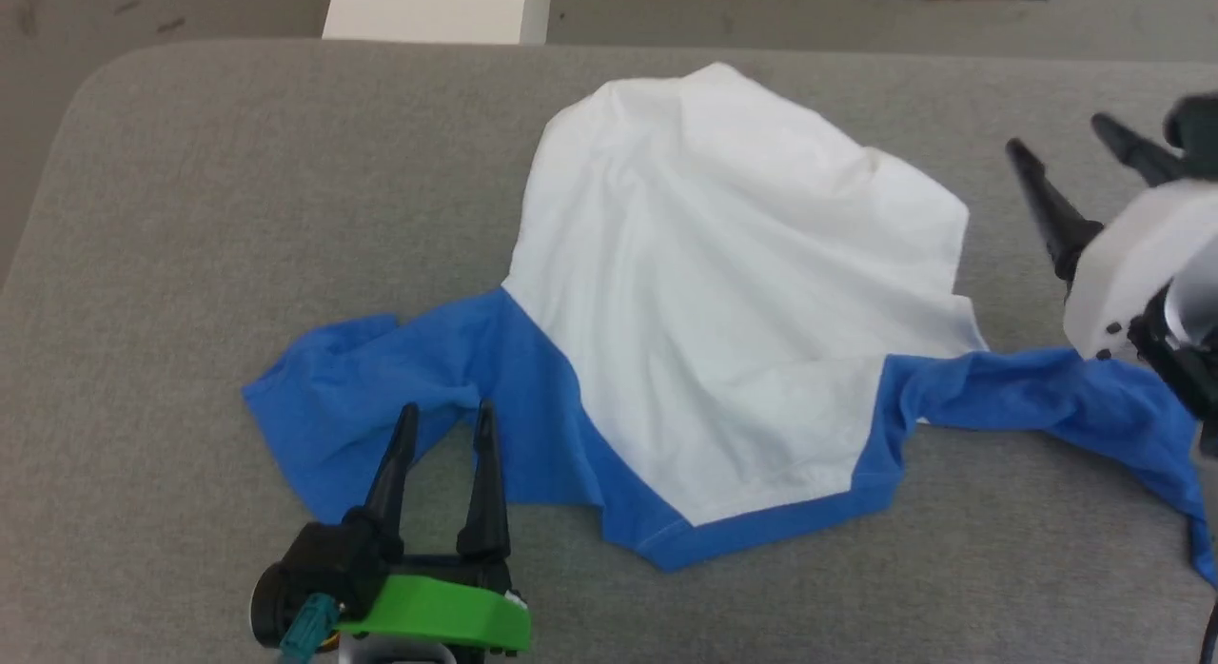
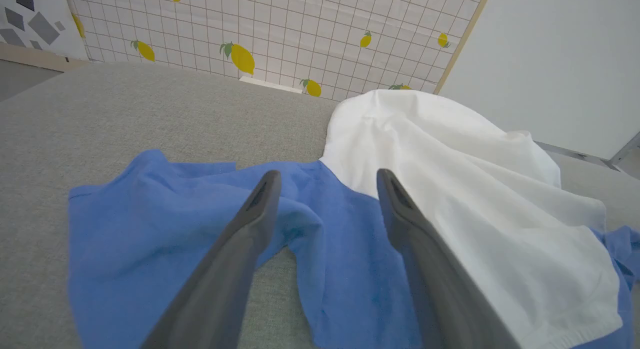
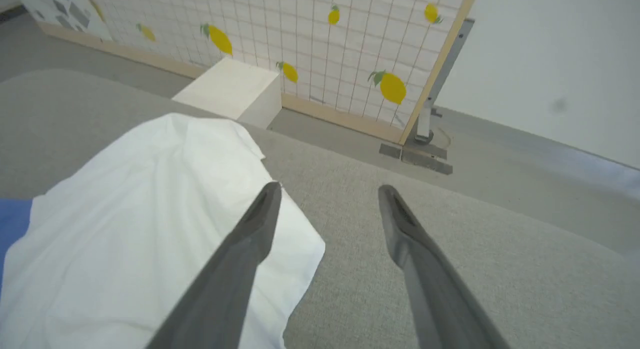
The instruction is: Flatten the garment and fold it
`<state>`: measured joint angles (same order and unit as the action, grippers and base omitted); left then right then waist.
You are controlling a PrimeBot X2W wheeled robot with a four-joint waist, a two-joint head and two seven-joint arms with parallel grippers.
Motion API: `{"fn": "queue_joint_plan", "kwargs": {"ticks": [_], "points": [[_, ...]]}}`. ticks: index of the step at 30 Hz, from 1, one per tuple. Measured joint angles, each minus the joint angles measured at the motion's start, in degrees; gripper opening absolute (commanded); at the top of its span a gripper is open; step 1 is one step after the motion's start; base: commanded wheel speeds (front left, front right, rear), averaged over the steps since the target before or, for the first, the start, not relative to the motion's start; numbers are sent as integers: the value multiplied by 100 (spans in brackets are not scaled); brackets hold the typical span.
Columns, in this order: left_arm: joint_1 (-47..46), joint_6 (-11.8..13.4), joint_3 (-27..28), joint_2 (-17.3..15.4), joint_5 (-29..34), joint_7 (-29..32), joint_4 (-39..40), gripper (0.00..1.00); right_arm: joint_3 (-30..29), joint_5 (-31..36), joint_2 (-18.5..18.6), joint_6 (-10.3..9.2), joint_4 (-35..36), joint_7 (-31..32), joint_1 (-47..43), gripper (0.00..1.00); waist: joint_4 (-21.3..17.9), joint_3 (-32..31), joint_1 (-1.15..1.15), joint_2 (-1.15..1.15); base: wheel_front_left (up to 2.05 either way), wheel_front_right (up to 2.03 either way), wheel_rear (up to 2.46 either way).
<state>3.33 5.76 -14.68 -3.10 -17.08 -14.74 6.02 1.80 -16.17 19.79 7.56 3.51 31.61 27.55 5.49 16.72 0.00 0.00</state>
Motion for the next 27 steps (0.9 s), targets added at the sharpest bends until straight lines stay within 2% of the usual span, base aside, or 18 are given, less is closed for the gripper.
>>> {"fn": "queue_joint_plan", "kwargs": {"ticks": [4, 6, 15, 16, 17, 18, 19, 23, 27], "points": [[-124, 1, -126, 3, -23, 0, 1, 100, 253, -447, 171, 1, -734, 1346, 349, 100, 184, 175, 0, 0, 0, 0, 0], [-177, 1, -201, 4, -58, 0, -2, 100, 283, -544, 167, 1, -1077, 1696, 437, 100, 284, 258, 0, 0, 0, 0, 0], [-386, 19, -480, 8, -181, 0, -59, 100, 275, -543, 132, 0, -2169, 1693, 561, 100, 728, 547, 0, 0, 0, 0, 0], [-397, 19, -490, 8, -192, 0, -63, 100, 253, -542, 140, 0, -2213, 1661, 605, 89, 773, 574, 0, 0, 0, 0, 0], [-403, 20, -500, 8, -198, 0, -63, 100, 235, -539, 142, 0, -2257, 1624, 652, 42, 807, 596, 0, 0, 0, 0, 0], [-406, 30, -510, 8, -197, 0, -70, 100, 242, -537, 158, -1, -2282, 1577, 702, 14, 843, 620, 0, 0, 0, 0, 0], [-413, 34, -521, 8, -197, 0, -83, 100, 231, -538, 170, -1, -2299, 1505, 753, 0, 876, 640, 0, 0, 0, 0, 0], [-426, 45, -556, 8, -186, 0, -93, 100, 185, -539, 218, 1, -2326, 1291, 893, 0, 943, 608, 0, 0, 0, 0, 0], [-425, 83, -624, 8, -186, 0, -86, 100, 24, -374, 545, 1, -2213, 989, 1194, 0, 988, 492, 0, 0, 0, 0, 0]]}}
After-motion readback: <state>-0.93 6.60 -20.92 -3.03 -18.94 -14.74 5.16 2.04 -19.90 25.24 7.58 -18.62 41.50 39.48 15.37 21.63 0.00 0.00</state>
